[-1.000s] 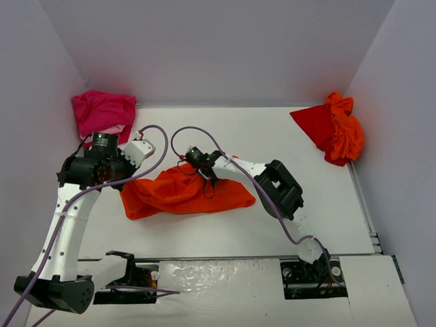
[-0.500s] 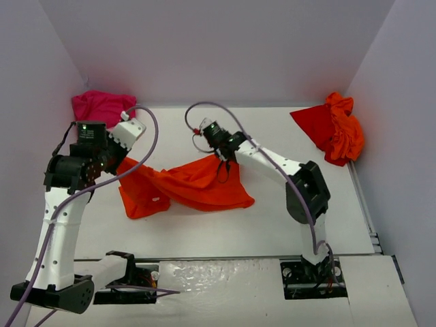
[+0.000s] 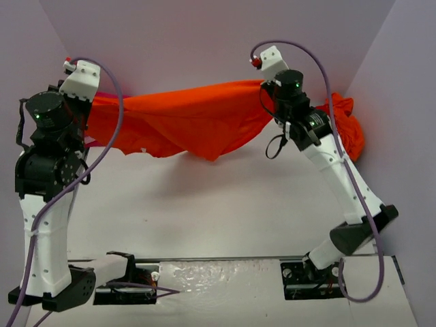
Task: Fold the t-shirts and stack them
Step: Flatten out the tshirt
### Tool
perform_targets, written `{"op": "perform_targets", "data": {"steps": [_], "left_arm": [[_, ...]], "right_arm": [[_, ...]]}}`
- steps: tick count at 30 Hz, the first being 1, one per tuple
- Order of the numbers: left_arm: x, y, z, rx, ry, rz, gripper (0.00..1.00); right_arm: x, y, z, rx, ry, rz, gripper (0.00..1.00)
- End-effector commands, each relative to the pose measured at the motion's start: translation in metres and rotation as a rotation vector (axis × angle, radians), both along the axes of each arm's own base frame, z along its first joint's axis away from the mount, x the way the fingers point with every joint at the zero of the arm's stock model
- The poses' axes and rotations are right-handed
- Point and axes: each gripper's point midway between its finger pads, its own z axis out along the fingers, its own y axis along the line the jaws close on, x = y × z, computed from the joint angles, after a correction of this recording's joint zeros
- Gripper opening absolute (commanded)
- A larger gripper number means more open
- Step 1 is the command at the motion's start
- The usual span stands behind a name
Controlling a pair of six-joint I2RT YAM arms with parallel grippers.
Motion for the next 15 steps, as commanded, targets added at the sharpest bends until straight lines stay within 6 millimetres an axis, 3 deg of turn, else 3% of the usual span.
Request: {"op": "perform_targets", "data": {"steps": [1, 4, 8, 11, 15], "left_arm": [[-0.035, 0.010, 0.045, -0.045, -0.175, 0.031, 0.00], [-0.053, 0.000, 0.050, -0.057, -0.176, -0.045, 0.00], [-0.082, -0.016, 0.059, -0.082, -0.157, -0.168, 0.00], [-0.098, -0.029, 0.068, -0.080, -0.163, -0.258, 0.03], [-0.093, -0.041, 0.059, -0.072, -0.107, -0.323, 0.04]], "right_arm": [[-0.032, 0.006, 0.028, 0.075, -0.084, 0.144, 0.00], [-0.056, 0.009, 0.019, 0.103, -0.025, 0.258, 0.01], [-0.094, 0.009, 0.024, 0.161, 0.009, 0.407, 0.01], [-0.111, 0.012, 0.020, 0.181, 0.045, 0.487, 0.01], [-0.116, 0.014, -0.007, 0.164, 0.124, 0.517, 0.01]]}}
